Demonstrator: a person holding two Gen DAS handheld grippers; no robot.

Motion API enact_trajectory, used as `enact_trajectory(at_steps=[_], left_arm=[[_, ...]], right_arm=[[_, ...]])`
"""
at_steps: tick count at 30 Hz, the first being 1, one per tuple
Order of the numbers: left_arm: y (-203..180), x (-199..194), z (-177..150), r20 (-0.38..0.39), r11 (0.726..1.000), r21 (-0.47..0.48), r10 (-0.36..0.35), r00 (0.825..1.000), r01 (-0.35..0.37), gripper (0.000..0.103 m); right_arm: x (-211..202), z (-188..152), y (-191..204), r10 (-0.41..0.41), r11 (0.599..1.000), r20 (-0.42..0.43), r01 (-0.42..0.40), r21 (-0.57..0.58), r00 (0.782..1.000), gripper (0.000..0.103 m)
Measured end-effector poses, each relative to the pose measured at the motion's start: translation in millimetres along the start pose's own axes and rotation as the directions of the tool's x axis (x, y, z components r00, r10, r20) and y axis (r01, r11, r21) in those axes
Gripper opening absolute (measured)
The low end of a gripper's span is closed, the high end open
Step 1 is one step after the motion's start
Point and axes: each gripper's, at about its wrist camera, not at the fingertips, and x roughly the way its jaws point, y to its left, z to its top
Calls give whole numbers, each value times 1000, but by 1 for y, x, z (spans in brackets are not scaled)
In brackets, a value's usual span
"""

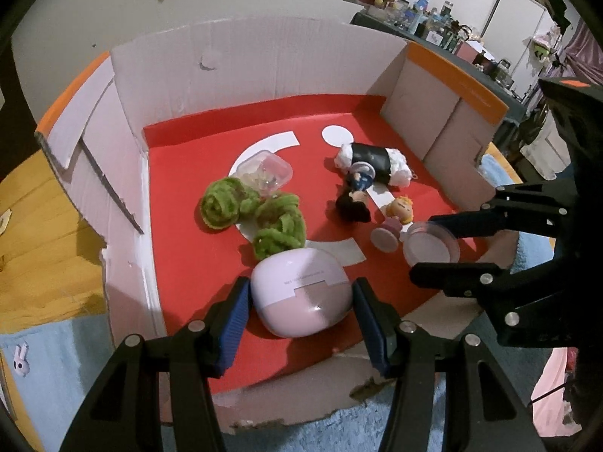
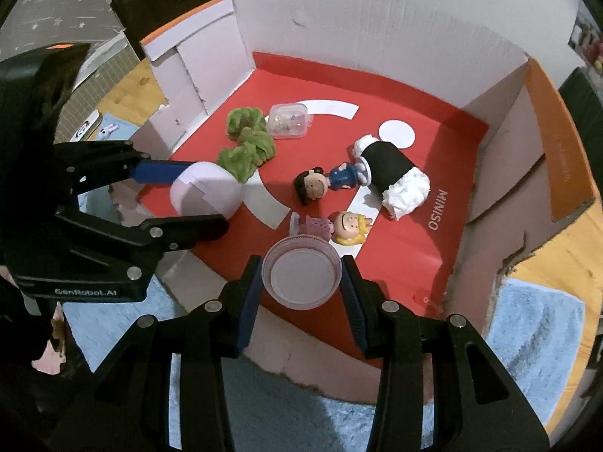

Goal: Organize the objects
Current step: 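Lower the clear lid with the right tool while the left tool lowers the pink case into the box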

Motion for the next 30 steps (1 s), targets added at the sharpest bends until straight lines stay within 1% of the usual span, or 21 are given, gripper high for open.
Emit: enact_trajectory(at_steps=[6, 9, 11, 15, 19, 21, 30], left_arm=[[6, 4, 6, 4, 1000, -21, 13, 1000, -13, 57], [6, 6, 8, 17, 999, -24, 27, 999, -27, 57], [6, 7, 8, 26, 999, -24, 34, 999, -34, 57], [8, 8, 8, 37, 999, -32, 30, 999, -29, 57], [10, 8, 8, 50, 999, -41, 31, 998, -29, 57], [10, 9, 8, 52, 999, -40, 32, 998, -30, 57], [12, 9, 7, 62, 999, -45, 31, 998, -28, 57]], right_arm=[[9, 5, -3, -27, 1000, -5, 27, 16, 1000, 39], [12, 6, -2, -53, 998, 12, 53, 16, 999, 39], [12, 7, 0, -85, 996, 34, 85, 8, 996, 39], [11, 10, -2, -127, 992, 71, 126, 15, 989, 39], [20, 7, -1, -115, 993, 53, 115, 10, 992, 39], [21, 6, 0, -124, 992, 60, 124, 4, 990, 39], [19, 5, -1, -112, 994, 62, 112, 10, 992, 39]])
